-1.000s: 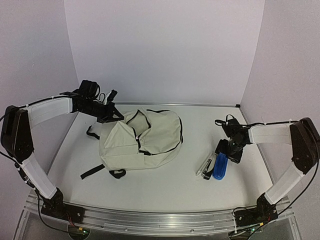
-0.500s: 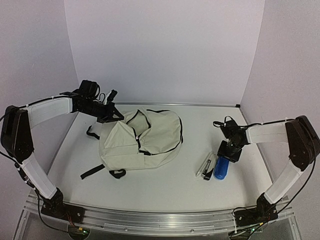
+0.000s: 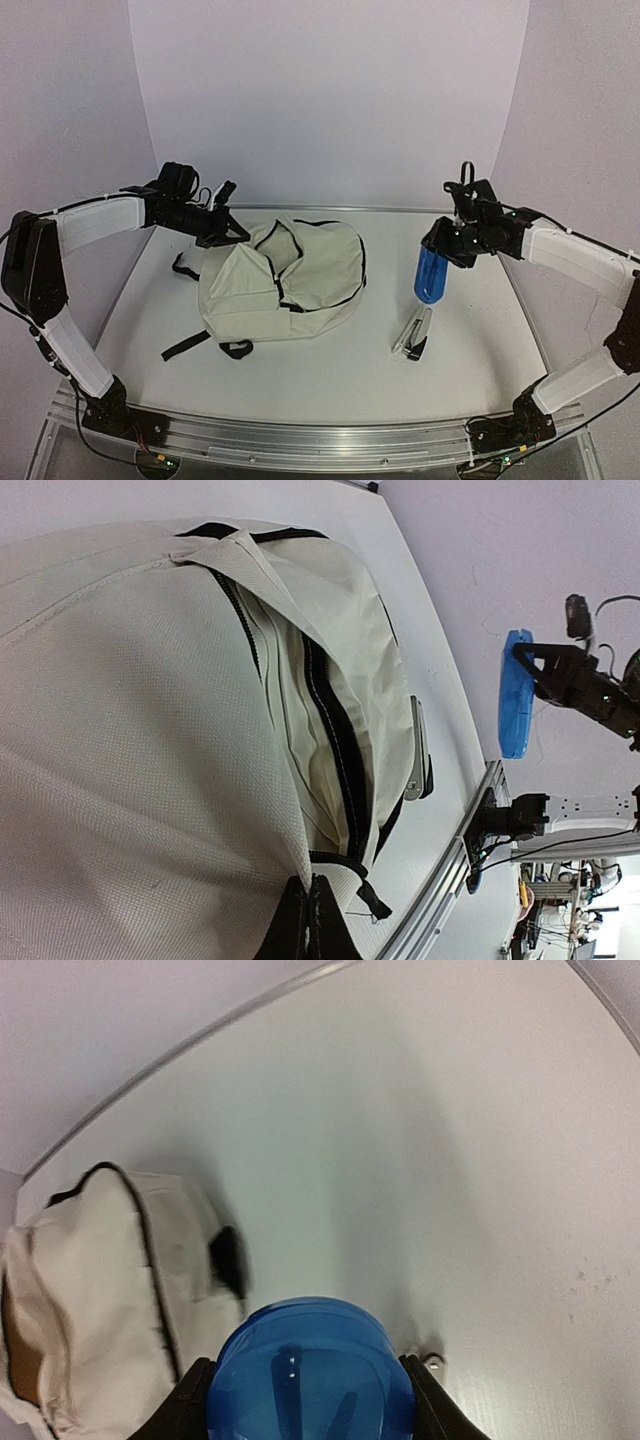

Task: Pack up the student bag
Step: Pick up the personal item from the center of the board.

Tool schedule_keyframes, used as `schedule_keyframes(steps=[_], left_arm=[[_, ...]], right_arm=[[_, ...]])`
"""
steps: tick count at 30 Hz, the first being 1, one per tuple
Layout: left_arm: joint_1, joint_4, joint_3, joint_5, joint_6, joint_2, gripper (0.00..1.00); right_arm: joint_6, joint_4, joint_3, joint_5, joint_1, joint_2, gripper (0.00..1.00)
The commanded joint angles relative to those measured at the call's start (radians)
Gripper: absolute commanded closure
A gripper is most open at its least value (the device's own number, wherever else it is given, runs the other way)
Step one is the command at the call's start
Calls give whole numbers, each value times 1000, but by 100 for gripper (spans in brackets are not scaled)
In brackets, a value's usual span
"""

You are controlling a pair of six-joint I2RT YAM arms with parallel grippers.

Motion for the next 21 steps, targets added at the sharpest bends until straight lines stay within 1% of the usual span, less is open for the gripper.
schedule_keyframes(steps=[1, 5, 11, 17, 21], left_arm=[[-5, 92, 9, 127, -3, -74, 100], [-6, 104, 5, 148, -10, -82, 100], [-5, 123, -10, 154, -5, -113, 100], [-5, 127, -12, 157, -8, -115, 100], [-6, 133, -13, 165, -14, -111, 100]], right_arm=[[-8, 7, 219, 56, 151, 92, 71], [-29, 72, 390, 108, 243, 239, 71], [-42, 181, 638, 123, 338, 486, 71], [-11, 232, 836, 175, 379, 682, 71], [18, 251, 906, 251, 382, 752, 71]])
